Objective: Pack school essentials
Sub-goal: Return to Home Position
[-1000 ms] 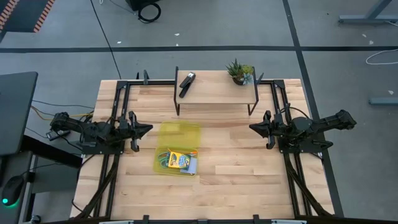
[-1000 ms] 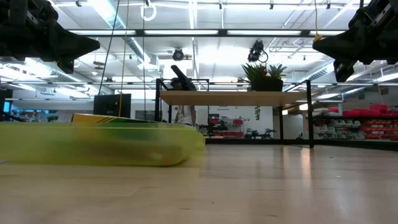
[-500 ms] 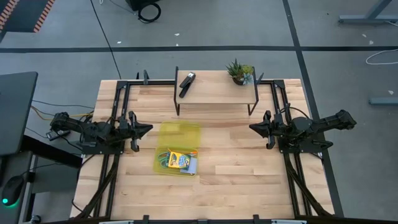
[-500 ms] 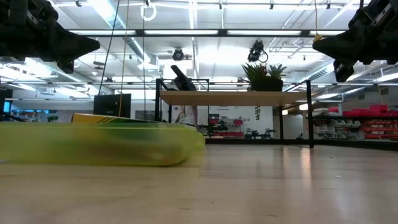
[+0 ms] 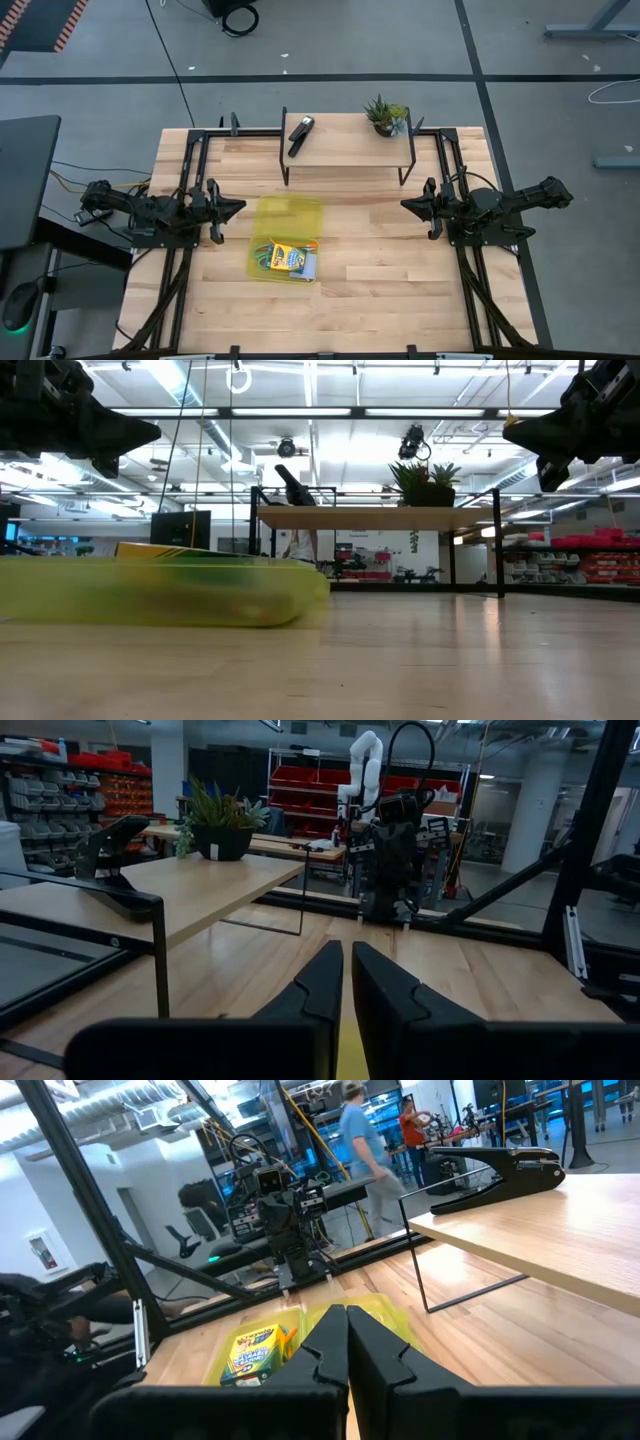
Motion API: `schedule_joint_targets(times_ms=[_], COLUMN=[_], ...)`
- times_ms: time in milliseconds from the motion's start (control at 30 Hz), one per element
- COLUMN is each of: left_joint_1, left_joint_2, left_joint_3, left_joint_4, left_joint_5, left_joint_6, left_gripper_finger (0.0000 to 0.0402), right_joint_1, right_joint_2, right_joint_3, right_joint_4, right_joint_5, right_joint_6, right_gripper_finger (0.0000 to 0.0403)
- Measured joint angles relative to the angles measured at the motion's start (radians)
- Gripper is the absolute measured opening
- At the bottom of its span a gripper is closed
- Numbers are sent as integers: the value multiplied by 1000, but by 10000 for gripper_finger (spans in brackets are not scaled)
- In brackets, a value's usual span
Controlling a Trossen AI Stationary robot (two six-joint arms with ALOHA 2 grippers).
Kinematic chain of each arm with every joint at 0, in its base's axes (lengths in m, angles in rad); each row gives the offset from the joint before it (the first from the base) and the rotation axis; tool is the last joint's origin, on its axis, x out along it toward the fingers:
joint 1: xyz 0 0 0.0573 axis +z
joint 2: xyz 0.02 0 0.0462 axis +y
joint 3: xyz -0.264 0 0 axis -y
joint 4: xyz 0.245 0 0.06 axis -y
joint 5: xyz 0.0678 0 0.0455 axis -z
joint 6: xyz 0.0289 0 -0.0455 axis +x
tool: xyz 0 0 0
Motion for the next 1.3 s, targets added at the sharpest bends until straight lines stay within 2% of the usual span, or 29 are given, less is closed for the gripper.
schedule_joint_targets(times_ms=[300,600,933,1300], left_joint_1=[0,0,0,0], left_joint_2=[0,0,0,0], left_joint_3=[0,0,0,0], left_joint_4=[0,0,0,0], left_joint_5=[0,0,0,0], left_joint_6=[0,0,1,0], left_gripper_finger=[23,36,23,35], right_joint_1=[0,0,0,0], right_joint_2=[0,0,0,0], right_joint_3=[0,0,0,0], right_joint_4=[0,0,0,0], right_joint_5=[0,0,0,0], right_joint_6=[0,0,0,0], right_gripper_finger=[8,8,8,8])
